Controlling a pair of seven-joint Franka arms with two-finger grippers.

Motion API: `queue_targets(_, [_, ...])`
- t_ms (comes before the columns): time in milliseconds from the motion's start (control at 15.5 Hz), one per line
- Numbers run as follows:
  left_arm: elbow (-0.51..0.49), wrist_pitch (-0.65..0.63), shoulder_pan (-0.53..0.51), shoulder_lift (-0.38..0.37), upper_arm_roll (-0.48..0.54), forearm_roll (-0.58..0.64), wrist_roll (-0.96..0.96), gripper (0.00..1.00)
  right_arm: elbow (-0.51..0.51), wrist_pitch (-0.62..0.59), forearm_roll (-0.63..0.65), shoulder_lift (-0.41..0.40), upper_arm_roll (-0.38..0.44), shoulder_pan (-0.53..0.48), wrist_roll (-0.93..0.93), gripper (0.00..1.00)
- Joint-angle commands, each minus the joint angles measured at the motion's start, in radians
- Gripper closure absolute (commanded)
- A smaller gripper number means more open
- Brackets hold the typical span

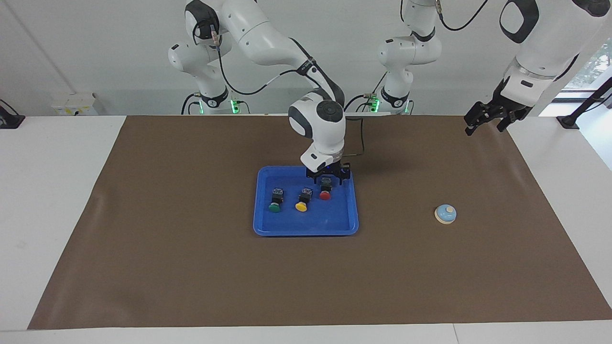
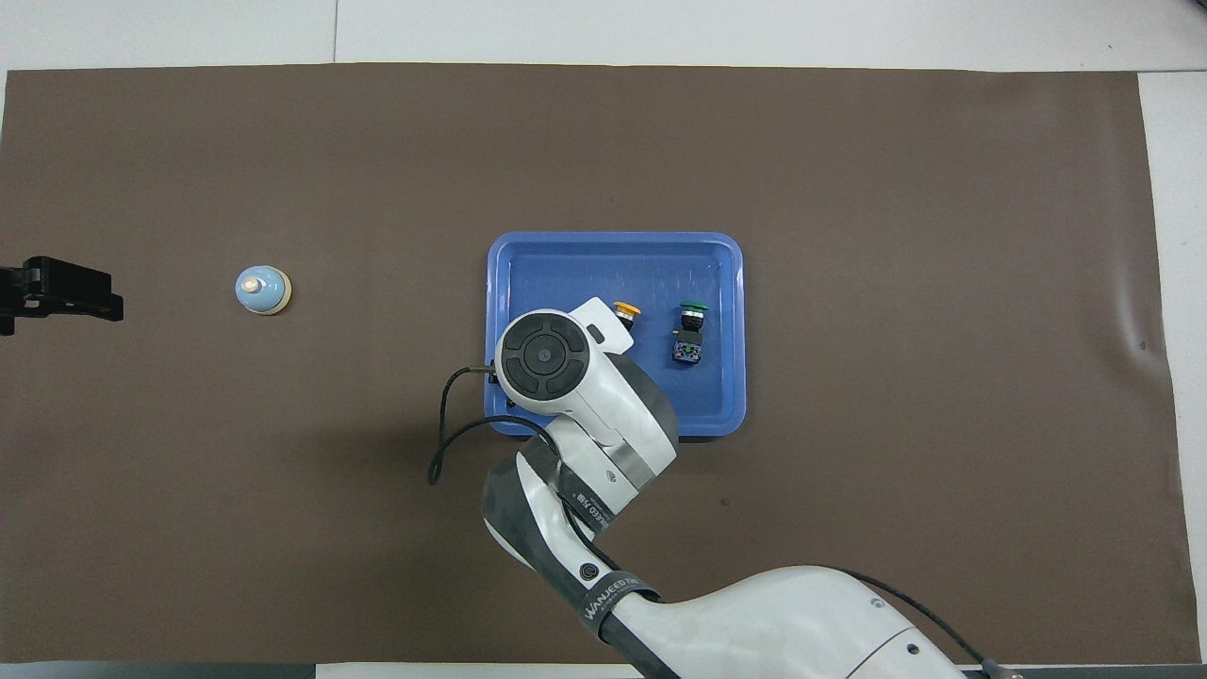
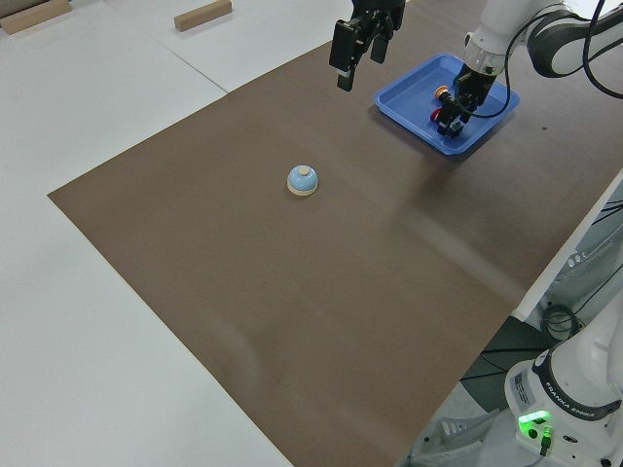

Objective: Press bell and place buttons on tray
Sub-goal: 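Carry the red button into the tray and release it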

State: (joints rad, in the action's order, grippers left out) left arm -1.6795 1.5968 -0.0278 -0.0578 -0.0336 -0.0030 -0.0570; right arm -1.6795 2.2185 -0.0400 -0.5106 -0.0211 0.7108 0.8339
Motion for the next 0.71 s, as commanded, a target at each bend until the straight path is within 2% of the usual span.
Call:
queue_targets(0, [-0.014,-0.003,0.005,-0.014,0.006,0.001,0.006,0.00,0.075,-0.117,0.000,0.018,0.010,-0.014,0.010,0.00])
queue_targets(193, [-0.012,-0.003,0.005,-0.014,0.006,0.001,0.006,0.00,0.116,-0.200,0.000,0.052,0.015,-0.057,0.007,0.00])
queue_targets(387, [-0.012,-0.003,0.005,-0.014,0.006,0.001,0.006,0.00,0.113,-0.276,0.002,0.136,0.013,-0.166,-0.018,0.00])
queue_targets(644, [-0.012,-0.003,0.005,-0.014,0.006,0.001,0.006,0.00,0.112,-0.413,0.000,0.233,0.013,-0.338,-0.238,0.00])
